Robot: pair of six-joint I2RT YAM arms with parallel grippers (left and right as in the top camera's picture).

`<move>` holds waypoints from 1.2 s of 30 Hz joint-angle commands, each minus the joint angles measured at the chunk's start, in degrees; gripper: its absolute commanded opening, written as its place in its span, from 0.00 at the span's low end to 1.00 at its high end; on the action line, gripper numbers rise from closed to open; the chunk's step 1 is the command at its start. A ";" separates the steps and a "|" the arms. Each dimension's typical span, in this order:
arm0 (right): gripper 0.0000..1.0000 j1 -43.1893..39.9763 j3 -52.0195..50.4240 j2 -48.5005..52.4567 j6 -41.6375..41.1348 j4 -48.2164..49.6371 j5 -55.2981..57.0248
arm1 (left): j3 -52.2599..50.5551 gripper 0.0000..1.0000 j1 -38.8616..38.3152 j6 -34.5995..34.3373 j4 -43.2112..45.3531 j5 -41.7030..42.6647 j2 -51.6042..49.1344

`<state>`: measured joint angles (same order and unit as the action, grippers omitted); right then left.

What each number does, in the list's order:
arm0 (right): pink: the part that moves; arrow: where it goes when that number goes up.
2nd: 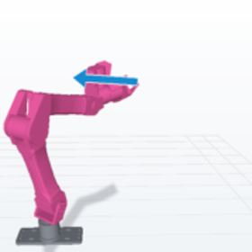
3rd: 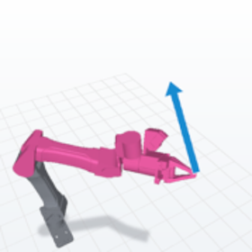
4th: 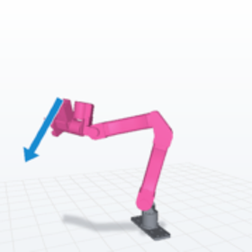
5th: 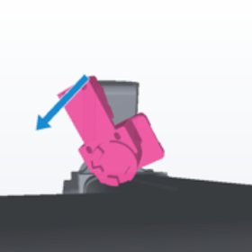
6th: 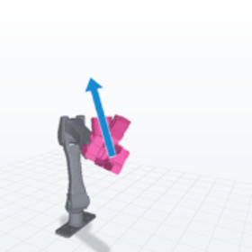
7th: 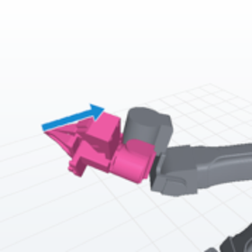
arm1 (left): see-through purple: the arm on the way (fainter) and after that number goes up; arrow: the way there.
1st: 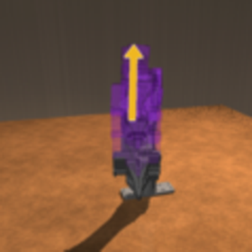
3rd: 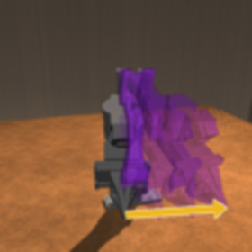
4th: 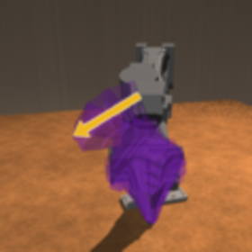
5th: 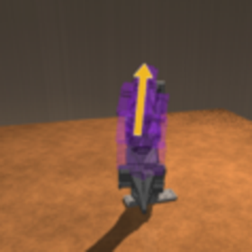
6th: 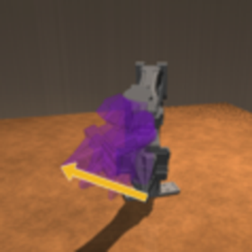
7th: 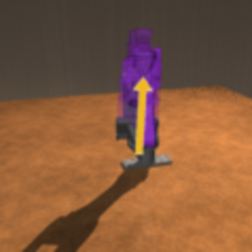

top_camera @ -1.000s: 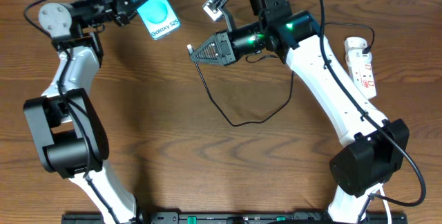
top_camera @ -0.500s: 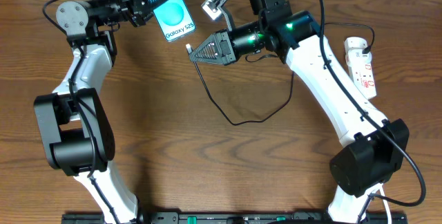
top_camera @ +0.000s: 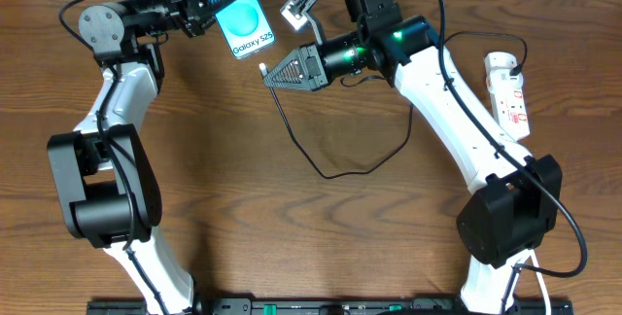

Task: Plug charger to phone and switch on socket
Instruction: 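Align the plug under the phone's bottom port with the right gripper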

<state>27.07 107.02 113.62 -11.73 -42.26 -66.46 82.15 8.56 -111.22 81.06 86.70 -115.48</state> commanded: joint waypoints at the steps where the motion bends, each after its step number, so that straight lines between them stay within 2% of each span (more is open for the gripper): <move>1: 0.01 -0.90 0.07 -0.07 -0.04 0.39 -1.64 | 1.29 0.07 -0.02 -0.55 0.81 -0.98 2.89; 36: 0.01 -1.11 0.07 -0.07 -3.06 5.62 -2.91 | 1.29 0.07 -0.02 -0.09 2.23 0.44 2.89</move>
<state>26.13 107.02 113.62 -14.28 -36.75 -67.75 82.15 8.56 -111.22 82.52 87.18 -115.33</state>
